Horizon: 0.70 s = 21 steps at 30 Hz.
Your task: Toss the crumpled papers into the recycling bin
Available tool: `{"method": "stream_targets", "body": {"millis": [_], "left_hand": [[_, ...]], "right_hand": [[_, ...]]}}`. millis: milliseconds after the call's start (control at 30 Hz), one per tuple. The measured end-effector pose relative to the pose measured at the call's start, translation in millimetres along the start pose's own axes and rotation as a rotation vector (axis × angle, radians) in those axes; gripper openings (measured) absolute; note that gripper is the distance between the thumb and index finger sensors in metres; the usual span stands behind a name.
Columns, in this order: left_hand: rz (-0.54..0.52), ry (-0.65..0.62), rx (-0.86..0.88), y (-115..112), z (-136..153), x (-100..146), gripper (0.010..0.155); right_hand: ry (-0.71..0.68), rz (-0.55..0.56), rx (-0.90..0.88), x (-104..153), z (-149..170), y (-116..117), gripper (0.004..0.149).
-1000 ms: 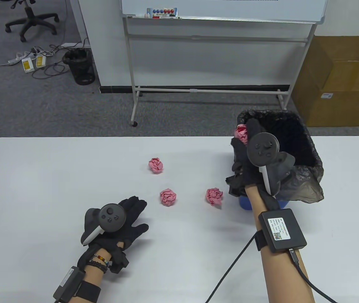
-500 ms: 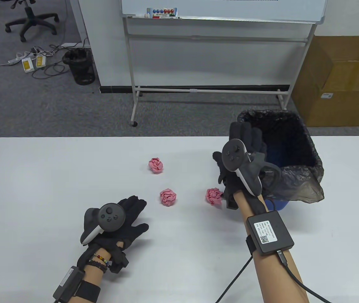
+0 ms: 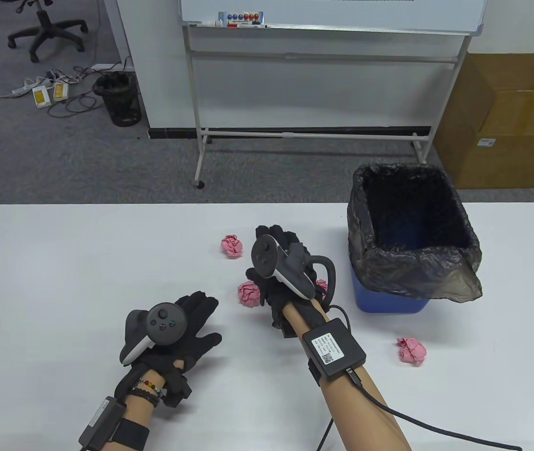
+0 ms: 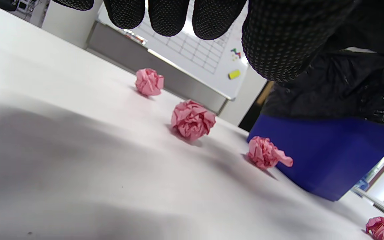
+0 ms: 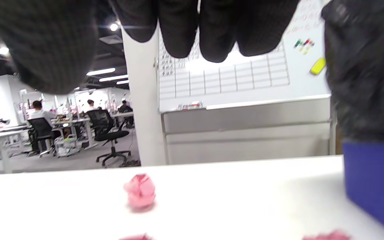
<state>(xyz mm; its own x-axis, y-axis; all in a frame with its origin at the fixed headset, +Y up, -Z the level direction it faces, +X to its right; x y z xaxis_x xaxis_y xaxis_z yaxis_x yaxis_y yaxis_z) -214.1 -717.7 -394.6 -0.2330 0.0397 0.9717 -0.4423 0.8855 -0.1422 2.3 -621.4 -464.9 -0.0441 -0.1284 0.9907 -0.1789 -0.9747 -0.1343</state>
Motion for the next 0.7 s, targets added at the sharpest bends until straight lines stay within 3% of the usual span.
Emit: {"method": "stream_targets", "body": {"millis": [333, 700], "left_hand": [[-0.007, 0.016, 0.005, 1, 2, 1, 0.079], [0.002, 0.029, -0.013, -2, 2, 0, 0.078]], "right_hand": [[-0.041, -0.144, 0.051, -9, -22, 70, 0.088], [0.045, -0.232, 0.128, -21, -8, 125, 0.082]]}}
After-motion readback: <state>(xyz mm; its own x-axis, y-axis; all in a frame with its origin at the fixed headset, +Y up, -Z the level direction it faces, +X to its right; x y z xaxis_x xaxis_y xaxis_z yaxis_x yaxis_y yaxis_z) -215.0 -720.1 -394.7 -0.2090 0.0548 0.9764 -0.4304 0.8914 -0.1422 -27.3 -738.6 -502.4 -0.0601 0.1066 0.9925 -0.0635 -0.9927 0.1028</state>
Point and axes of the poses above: the tracker on the back of each hand, its own z axis roughly to the little-finger side, its own x axis roughly from the fingertips to the wrist, y = z × x, the point moved 2 cm from there along -x, roughly from the wrist to the fingertips, and after that the axes turned 6 degrees about y, right-handed, at the moved point
